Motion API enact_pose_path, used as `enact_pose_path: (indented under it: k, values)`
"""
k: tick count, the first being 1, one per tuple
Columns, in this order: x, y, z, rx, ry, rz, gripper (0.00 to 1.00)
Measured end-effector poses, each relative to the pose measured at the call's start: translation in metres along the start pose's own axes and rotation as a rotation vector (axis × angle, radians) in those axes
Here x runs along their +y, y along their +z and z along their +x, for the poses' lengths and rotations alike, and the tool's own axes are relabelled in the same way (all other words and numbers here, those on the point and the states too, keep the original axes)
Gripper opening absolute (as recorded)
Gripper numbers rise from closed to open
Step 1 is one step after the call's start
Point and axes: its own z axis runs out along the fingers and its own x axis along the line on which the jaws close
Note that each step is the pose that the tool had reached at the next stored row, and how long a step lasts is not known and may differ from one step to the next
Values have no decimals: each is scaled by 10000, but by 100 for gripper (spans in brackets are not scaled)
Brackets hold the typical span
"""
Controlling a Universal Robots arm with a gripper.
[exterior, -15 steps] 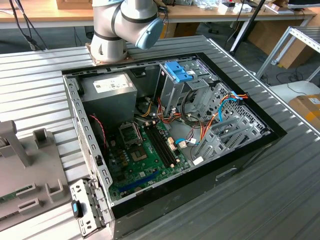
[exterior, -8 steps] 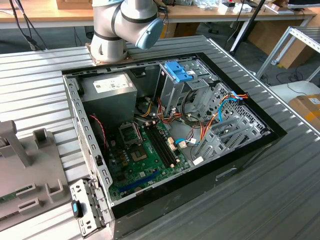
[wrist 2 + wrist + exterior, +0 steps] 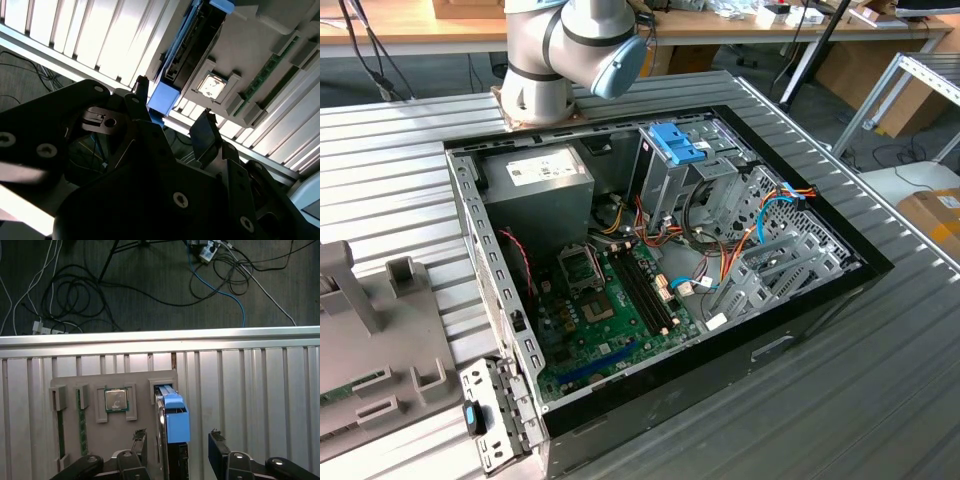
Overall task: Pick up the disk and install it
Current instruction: 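Pick up the disk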
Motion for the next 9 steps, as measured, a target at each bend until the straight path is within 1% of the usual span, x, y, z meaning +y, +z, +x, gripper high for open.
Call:
enact_pose_path:
  k: [2, 5, 9]
  values:
    - [0, 2, 0, 1, 0, -1, 60]
    - [-1, 26, 2, 1, 0, -2, 60]
    - [0, 31, 2, 0, 0, -1, 60]
